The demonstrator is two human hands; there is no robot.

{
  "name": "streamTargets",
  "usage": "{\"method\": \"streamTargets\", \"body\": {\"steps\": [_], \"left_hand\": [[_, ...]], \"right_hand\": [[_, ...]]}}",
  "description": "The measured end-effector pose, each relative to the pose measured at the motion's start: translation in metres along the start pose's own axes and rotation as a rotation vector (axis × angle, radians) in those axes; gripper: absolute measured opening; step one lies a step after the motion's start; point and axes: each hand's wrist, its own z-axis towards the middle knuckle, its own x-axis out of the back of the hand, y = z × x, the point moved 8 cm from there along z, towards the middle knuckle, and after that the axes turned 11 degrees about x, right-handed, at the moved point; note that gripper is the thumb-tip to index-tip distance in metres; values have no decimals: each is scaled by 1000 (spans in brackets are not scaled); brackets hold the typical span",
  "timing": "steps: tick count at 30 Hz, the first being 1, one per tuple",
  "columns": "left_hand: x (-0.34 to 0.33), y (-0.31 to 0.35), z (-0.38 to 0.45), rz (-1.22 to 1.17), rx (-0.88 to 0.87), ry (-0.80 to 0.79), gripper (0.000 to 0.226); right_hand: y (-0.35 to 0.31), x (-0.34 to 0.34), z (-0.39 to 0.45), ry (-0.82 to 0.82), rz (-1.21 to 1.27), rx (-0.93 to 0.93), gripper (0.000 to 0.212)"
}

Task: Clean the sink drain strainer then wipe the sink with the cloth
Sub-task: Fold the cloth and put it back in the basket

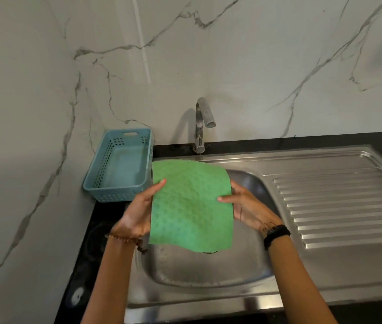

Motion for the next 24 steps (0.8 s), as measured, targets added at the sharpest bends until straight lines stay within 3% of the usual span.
{"method": "streamTargets", "body": {"steps": [3,9,13,16,18,21,24], "left_hand": [[5,-4,0,106,7,19,36],[19,-34,11,275,39,330,35],[-8,20,-10,376,-250,290,34],[-37,59,-35,338,-527,183,33],[-46,66,-41,339,-609,219,30],[-35,46,-26,312,-554,361,32],[-8,4,0,266,-319,508,26]], "right_hand": [[-5,11,2,75,66,43,45],[21,24,-12,99,12,-52,46],[-30,20,-11,40,-11,162,52],[-74,17,-13,48,39,337,41],[-84,20,-15,77,57,376,29],[-59,26,-18,129,-32,274,20],[-4,32,-21,193,-62,-26,31]]}}
